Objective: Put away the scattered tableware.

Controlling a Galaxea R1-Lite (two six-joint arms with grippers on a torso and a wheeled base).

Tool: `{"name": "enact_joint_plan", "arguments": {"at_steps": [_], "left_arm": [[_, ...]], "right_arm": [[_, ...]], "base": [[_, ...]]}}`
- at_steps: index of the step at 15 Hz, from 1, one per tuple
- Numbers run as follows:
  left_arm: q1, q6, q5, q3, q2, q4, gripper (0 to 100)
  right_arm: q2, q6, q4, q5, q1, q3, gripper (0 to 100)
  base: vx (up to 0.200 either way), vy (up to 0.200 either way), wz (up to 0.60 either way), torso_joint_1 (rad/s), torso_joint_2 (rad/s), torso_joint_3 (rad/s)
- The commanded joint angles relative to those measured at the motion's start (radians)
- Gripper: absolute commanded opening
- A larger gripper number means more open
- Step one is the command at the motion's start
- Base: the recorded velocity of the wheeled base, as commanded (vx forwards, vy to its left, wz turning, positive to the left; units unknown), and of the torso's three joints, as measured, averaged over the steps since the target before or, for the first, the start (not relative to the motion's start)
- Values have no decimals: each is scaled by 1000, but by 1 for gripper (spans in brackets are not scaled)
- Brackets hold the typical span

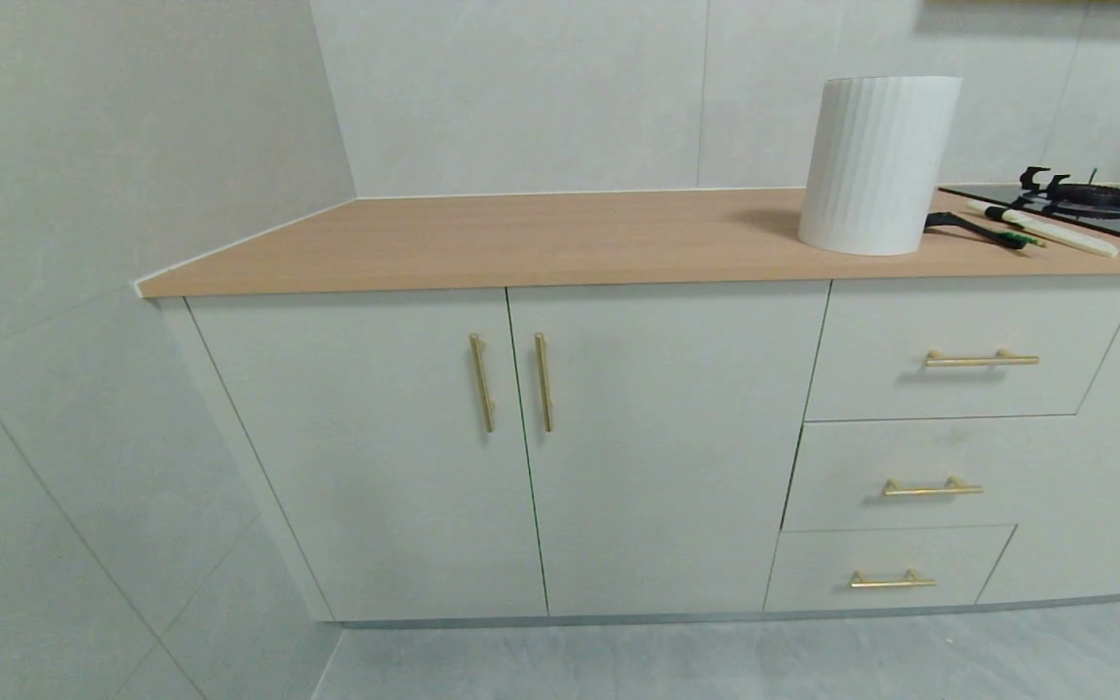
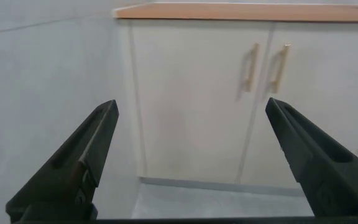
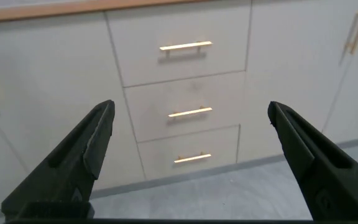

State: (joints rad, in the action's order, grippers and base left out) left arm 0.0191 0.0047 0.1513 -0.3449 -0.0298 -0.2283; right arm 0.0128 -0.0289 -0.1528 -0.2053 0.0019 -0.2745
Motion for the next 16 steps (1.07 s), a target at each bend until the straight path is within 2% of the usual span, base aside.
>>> {"name": "enact_joint_plan", "arguments": {"at_steps": [1, 2, 3, 5, 6, 8, 11, 16], "left_arm": [[-19, 8, 1, 122, 30, 23, 100], [-19, 12, -12, 198, 30, 53, 100], [-19, 26, -35, 259, 30, 103, 100], [-19, 20, -101, 337, 30, 241, 100], [-19, 18, -125, 345, 30, 230, 100], [-19, 12, -130, 345, 30, 224, 100], [-19, -2, -131, 345, 30, 224, 100], [-19, -2, -131, 345, 30, 225, 100]], "right_arm": [[-13, 9, 139, 1, -3, 152, 100], [-13, 40, 245, 9, -3, 244, 100], [-13, 67, 265, 24, -3, 274, 100], [-13, 67, 208, 53, -3, 274, 100], [-13, 69, 206, 89, -3, 273, 100], [-11, 72, 205, 195, -3, 274, 100], [-11, 64, 144, 218, -2, 271, 100], [-13, 46, 156, 225, -2, 273, 100]], "base": [[0, 0, 0, 0, 0, 0], [0, 0, 0, 0, 0, 0], [0, 0, 0, 0, 0, 0], [0, 0, 0, 0, 0, 0], [0, 0, 0, 0, 0, 0], [0, 0, 0, 0, 0, 0], [0, 0, 0, 0, 0, 0], [0, 0, 0, 0, 0, 0]]}}
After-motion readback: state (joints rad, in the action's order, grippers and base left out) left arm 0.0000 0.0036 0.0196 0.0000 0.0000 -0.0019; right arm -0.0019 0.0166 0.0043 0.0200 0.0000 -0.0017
